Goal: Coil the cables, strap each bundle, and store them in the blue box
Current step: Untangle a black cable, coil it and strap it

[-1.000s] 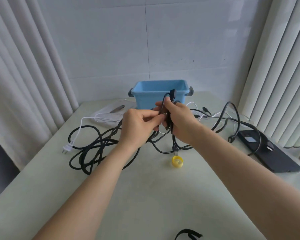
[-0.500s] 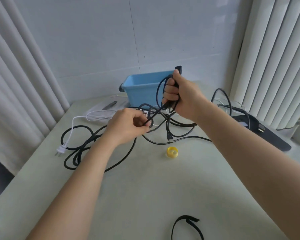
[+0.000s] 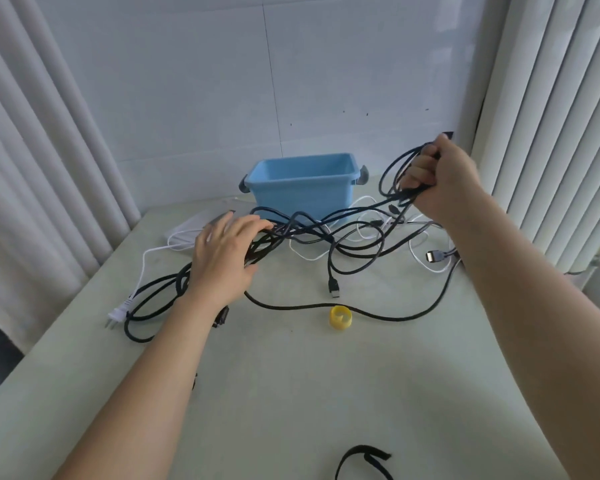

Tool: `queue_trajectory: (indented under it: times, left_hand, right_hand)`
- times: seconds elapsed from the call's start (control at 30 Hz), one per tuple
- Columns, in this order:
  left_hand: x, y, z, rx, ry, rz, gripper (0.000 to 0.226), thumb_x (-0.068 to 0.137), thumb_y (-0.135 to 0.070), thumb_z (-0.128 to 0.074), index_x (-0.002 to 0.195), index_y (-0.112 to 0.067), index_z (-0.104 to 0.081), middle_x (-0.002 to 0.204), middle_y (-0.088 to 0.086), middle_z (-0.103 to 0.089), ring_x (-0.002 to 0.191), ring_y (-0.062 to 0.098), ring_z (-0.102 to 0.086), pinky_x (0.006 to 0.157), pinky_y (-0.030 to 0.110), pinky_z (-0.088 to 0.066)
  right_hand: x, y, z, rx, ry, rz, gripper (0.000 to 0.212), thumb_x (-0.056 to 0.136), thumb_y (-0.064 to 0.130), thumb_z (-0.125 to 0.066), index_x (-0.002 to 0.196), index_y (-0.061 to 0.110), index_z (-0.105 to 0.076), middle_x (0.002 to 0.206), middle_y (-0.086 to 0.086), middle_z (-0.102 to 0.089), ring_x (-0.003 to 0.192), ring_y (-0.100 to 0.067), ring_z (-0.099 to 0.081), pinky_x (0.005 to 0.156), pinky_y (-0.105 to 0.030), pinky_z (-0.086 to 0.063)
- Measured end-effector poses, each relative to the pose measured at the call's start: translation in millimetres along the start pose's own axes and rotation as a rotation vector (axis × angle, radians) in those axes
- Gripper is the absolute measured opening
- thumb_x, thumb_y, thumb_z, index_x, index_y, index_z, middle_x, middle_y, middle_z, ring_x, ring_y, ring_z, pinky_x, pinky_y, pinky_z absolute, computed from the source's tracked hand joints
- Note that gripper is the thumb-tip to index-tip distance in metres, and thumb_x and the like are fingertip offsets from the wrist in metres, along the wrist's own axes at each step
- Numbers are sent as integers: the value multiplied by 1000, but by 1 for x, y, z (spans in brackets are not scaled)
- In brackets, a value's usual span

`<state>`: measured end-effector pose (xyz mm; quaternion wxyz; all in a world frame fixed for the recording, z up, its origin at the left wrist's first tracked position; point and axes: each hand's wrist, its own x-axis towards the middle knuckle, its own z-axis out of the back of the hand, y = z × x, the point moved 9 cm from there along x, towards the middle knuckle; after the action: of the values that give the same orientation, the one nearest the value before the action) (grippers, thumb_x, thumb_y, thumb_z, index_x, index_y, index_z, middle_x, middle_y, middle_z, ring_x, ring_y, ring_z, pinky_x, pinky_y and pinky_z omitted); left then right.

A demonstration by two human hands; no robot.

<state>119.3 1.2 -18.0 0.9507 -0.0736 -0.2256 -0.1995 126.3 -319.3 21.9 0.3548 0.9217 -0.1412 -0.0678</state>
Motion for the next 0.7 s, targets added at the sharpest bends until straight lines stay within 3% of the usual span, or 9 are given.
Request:
queue_trajectory:
  times: [0.17,0.3,0.4,0.57,0.7]
  left_hand:
    - [1,-10,0,-143,-34,-22,67,83,-34,-78,143,-41,-49,144,-16,-46,130,20,-36,104,42,-39]
    - [2,-26,15,-245,-204,-110,40,81,-29,-81,119,-34,-70,118,-15,-62,112,19,-44,94,35,-41]
    - [1,-30,20,-248,-235,-138,22,81,-28,-81,102,-34,-77,102,-15,-66,99,15,-46,80,33,-40]
    - [1,-24,14,-234,-170,-51,13,93,-28,-68,105,-30,-70,110,-15,-65,103,18,-49,76,31,-40]
    - [3,-17,7,-332,-115,16,12,101,-24,-56,112,-23,-58,115,-7,-65,100,19,-60,79,37,-47]
  right_hand:
    - [-8,-3,-17,-89,165,-66,45,104,35,-40,62,22,-35,46,8,-17,37,-10,-14,40,-22,-16]
    - [-23,1,-37,-64,287,-105,46,103,39,-42,61,24,-31,46,9,-17,35,-9,-15,38,-21,-16]
    - [-38,1,-55,-87,384,-141,49,102,40,-42,57,24,-33,43,10,-19,33,-7,-17,36,-20,-16]
    - [-63,-13,-74,-319,524,-216,50,102,47,-40,58,25,-31,50,10,-11,38,-10,-7,38,-20,-10]
    - [-86,-47,-82,-694,710,-344,51,101,48,-37,56,24,-35,54,9,-9,43,-10,-4,38,-20,-10]
